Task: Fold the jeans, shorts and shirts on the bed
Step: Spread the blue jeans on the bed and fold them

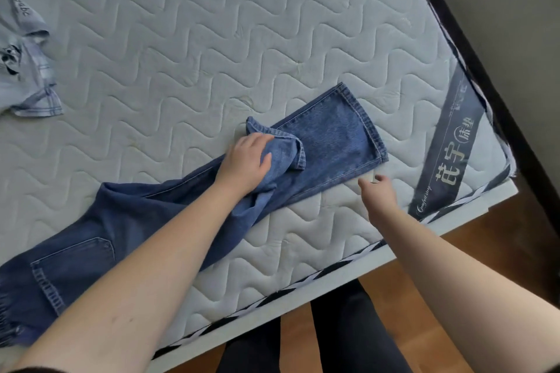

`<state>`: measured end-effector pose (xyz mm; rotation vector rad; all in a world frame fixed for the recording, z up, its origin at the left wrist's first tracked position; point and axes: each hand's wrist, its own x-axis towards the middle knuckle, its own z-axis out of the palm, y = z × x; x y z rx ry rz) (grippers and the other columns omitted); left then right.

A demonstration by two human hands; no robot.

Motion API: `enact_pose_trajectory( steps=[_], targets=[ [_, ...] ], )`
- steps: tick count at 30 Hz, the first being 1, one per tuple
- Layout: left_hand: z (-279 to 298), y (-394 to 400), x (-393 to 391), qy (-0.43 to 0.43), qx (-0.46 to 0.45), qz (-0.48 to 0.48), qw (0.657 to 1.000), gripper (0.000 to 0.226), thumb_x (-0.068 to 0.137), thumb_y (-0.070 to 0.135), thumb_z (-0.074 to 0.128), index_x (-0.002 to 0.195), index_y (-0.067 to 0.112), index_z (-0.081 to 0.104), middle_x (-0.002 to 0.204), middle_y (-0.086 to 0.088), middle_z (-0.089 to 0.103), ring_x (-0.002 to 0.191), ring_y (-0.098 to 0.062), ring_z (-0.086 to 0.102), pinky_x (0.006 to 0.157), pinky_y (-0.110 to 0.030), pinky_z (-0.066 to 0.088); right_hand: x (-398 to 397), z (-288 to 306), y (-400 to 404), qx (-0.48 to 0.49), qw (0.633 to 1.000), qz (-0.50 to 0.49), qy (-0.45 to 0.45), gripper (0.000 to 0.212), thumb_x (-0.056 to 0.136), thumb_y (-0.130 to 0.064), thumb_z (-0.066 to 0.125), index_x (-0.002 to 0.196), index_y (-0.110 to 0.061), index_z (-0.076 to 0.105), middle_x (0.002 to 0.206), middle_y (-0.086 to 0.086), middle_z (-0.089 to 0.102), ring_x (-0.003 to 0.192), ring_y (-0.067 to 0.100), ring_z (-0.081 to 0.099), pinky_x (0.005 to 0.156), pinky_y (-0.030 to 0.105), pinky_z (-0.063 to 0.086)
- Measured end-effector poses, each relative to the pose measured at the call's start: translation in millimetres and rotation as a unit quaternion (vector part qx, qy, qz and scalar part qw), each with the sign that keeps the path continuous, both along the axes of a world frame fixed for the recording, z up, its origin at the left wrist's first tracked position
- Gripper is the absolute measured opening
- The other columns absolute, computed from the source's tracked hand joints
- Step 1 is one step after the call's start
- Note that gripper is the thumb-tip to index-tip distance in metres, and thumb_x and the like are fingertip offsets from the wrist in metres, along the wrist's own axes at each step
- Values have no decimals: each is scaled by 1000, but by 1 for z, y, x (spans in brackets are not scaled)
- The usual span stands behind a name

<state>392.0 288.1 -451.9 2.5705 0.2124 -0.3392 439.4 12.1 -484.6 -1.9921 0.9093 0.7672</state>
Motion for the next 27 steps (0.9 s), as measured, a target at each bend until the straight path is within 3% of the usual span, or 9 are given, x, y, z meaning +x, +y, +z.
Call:
enact_pose_trajectory(
  steps=[3, 5, 7, 9, 11, 14, 18, 21, 27],
  targets=[
    [-14, -22, 34, -13, 15, -48, 999, 39, 91, 15, 56, 130, 9, 57, 131, -9, 56, 120, -30, 52, 104, -42, 38, 15, -11, -20, 36, 997, -73, 12, 69, 90, -29, 63, 148, -11, 31, 134, 14, 52, 117, 30, 56, 103, 43, 45],
    [-26, -36, 63, 24, 8, -81, 996, 45, 93, 17, 55, 137, 11, 51, 139, -8, 51, 127, -28, 47, 108, -41, 34, 26, -21, -29, 75, 992, -100, 12, 70, 90, -29, 66, 147, -8, 33, 134, 13, 52, 116, 29, 57, 105, 45, 45],
    [-38, -49, 94, 69, 12, -70, 995, 53, 95, 23, 54, 145, 13, 40, 145, -7, 44, 132, -28, 42, 110, -41, 32, 35, -27, -34, 122, 985, -123, 23, 52, 91, -29, 67, 135, -8, 48, 113, 12, 59, 89, 21, 59, 91, 34, 50],
    [-49, -60, 125, 109, 32, -32, 993, 62, 95, 29, 55, 150, 14, 31, 149, -9, 39, 134, -30, 38, 110, -42, 32, 42, -29, -35, 167, 977, -129, 34, 16, 93, -27, 65, 100, -13, 61, 86, 8, 55, 65, 12, 49, 67, 24, 45],
    [-58, -67, 149, 151, 42, 14, 987, 69, 94, 33, 58, 151, 14, 25, 150, -12, 37, 135, -33, 38, 110, -44, 34, 46, -28, -34, 195, 970, -144, 30, 16, 95, -23, 63, 82, -17, 56, 77, 3, 57, 63, 10, 54, 60, 20, 46],
    [-70, -67, 174, 193, 19, 101, 976, 60, 91, 34, 66, 141, 15, 39, 141, -11, 48, 127, -32, 47, 103, -42, 40, 51, -19, -28, 220, 962, -164, 10, 17, 97, -15, 57, 84, -14, 47, 83, 7, 62, 69, 16, 65, 63, 23, 57],
    [-71, -59, 189, 204, 5, 43, 978, 26, 91, 27, 66, 110, 10, 68, 108, -15, 69, 100, -30, 61, 77, -29, 42, 51, 3, -44, 145, 986, -38, -70, 15, 96, -14, 56, 89, -14, 43, 72, 11, 70, 61, 19, 70, 60, 28, 58],
    [-68, -58, 196, 172, 2, -5, 985, 16, 90, 26, 66, 103, 16, 69, 98, -9, 68, 94, -30, 61, 74, -30, 41, 48, 10, -73, 100, 988, 76, -90, 15, 96, -28, 58, 92, -19, 47, 68, -4, 74, 63, 9, 71, 54, 17, 50],
    [-76, -90, 209, 139, 22, -19, 990, 19, 95, 26, 59, 112, 22, 63, 113, -10, 66, 105, -34, 59, 81, -36, 45, 62, -24, -87, -1, 997, 15, -76, 16, 95, -33, 59, 90, -20, 50, 73, -5, 72, 81, 16, 68, 73, 38, 50]
  ],
)
